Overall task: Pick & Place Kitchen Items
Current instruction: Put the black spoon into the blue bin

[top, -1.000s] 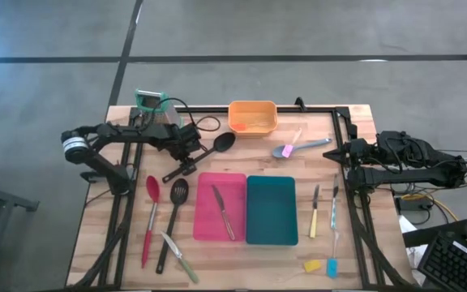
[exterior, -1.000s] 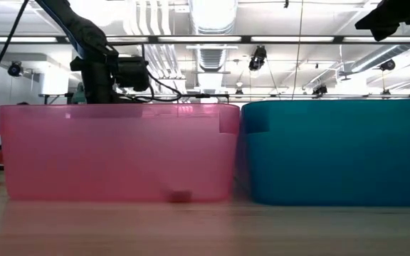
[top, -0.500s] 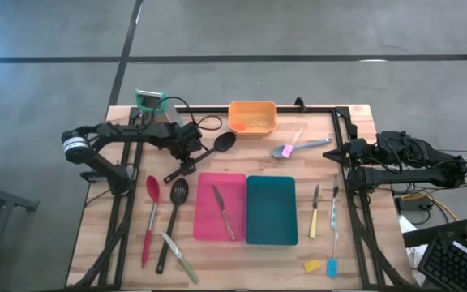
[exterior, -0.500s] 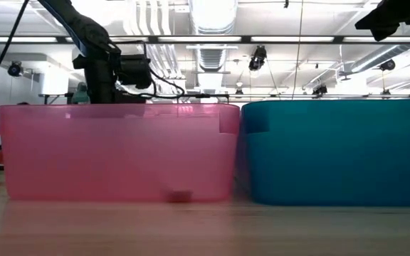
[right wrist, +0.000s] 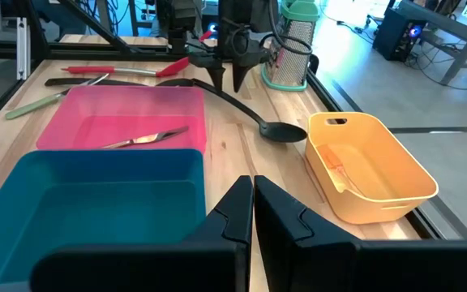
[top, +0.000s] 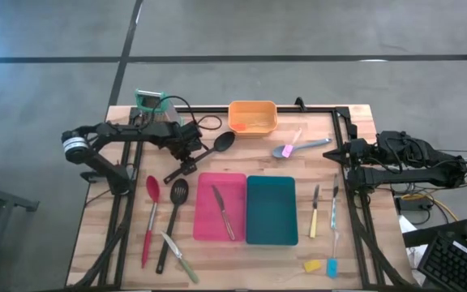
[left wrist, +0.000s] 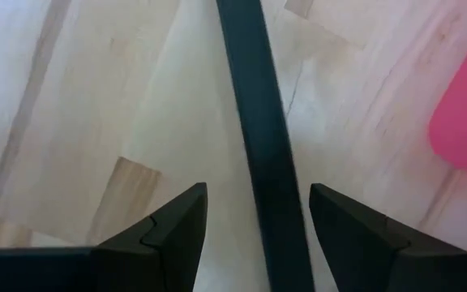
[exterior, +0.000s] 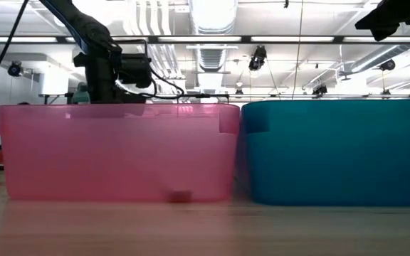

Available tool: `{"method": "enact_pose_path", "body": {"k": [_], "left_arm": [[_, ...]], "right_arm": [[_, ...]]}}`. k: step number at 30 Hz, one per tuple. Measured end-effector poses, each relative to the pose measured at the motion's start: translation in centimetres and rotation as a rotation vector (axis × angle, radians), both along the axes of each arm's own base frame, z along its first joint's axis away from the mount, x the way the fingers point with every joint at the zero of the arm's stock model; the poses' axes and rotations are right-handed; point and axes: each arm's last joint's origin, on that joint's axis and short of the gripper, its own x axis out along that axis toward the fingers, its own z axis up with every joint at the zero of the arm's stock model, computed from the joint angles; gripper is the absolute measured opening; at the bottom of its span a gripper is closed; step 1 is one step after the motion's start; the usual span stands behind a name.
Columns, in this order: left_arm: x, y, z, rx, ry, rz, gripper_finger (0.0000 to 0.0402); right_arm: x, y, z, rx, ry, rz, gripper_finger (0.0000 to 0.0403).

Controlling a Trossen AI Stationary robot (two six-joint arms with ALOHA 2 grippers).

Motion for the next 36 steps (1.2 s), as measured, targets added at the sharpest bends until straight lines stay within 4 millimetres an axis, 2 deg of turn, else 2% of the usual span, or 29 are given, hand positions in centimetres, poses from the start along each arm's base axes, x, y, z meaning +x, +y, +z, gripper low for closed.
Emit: {"method": "enact_pose_path", "body": {"k": [13,20,26,31,36], "left_arm": [[0.2,-0.2,-0.1,-0.036,-0.024,-0.008,0.0222],[0.2,-0.5,-2.1,-0.044,0.001,-0.016,0.0222],[0.3,-0.2,-2.5,0.025,0.031,-0.032,0.0216],[0.5,0.0,-2.5,0.071,0.029,-0.059,0.0185],[0.5,0.1,-2.5,0.096,0.031,-0.098,0.0118]], "right_arm": [[0.0,0.0,0.0,0.000,0.001,0.000,0.0008],[0.0,0.0,0.0,0.000,0.000,0.000,0.0008],[0.0,0.0,0.0,0.000,0.000,0.000,0.0008],[0.0,0.0,0.0,0.000,0.000,0.000,0.0008],[0.0,0.0,0.0,0.000,0.001,0.000,0.0008]]}}
